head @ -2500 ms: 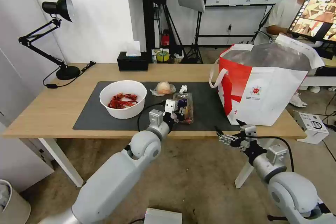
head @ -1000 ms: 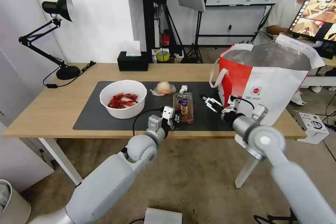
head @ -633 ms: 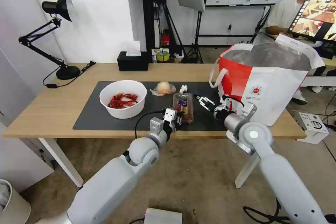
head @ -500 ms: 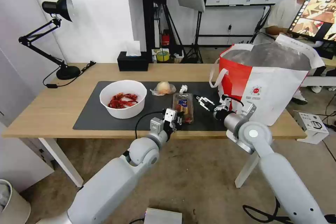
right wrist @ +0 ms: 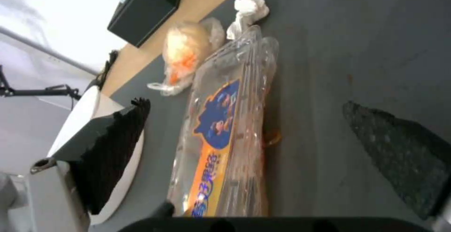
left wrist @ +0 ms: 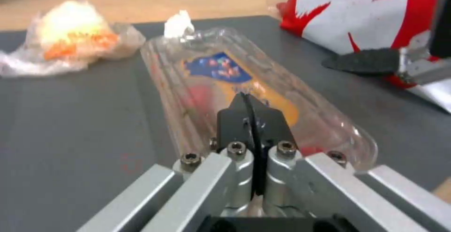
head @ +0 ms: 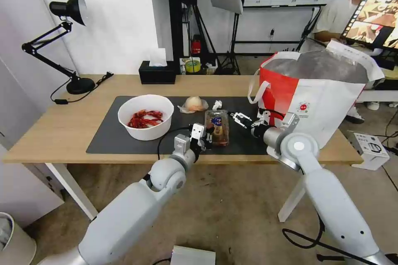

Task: Pick up the trash from the table and place it into the takeout bag.

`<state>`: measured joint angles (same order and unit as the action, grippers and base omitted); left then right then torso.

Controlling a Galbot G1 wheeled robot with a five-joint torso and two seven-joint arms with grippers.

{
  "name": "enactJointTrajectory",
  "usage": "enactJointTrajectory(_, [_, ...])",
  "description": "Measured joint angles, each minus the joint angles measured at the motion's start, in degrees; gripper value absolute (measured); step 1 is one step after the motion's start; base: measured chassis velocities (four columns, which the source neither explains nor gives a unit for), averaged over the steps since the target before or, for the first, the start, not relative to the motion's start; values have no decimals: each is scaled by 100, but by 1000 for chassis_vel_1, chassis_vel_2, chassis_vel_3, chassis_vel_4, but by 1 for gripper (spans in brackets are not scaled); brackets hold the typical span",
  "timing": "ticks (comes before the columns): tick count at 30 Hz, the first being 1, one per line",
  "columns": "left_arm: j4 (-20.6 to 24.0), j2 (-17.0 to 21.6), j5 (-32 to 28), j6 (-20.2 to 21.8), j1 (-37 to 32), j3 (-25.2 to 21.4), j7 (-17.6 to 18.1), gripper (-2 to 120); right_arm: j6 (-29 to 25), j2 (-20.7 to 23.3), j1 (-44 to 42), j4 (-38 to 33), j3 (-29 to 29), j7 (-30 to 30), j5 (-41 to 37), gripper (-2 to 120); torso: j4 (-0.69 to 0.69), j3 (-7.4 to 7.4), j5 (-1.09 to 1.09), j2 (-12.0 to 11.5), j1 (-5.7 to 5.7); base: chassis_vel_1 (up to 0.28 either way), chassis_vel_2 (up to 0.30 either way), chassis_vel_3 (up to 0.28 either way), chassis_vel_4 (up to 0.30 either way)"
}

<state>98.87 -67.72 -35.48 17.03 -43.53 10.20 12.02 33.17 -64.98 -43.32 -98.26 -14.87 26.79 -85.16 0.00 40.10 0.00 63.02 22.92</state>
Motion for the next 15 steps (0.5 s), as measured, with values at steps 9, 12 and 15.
enactJointTrajectory(9, [153,118,24,-5,-169,-78,-1,0,98,-200,385,244,171,269,-24,100,1,0,0,1,0,0,0,0,0])
enactJointTrajectory(12, [150,137,-27,-5,-130,-86,-1,0,157,-250,524,273,220,395,-19,100,1,0,0,1,0,0,0,0,0])
enactJointTrajectory(15, [104,102,-51,-5,-90,-100,1,0,253,-314,606,316,259,633,-18,100,1,0,0,1,0,0,0,0,0])
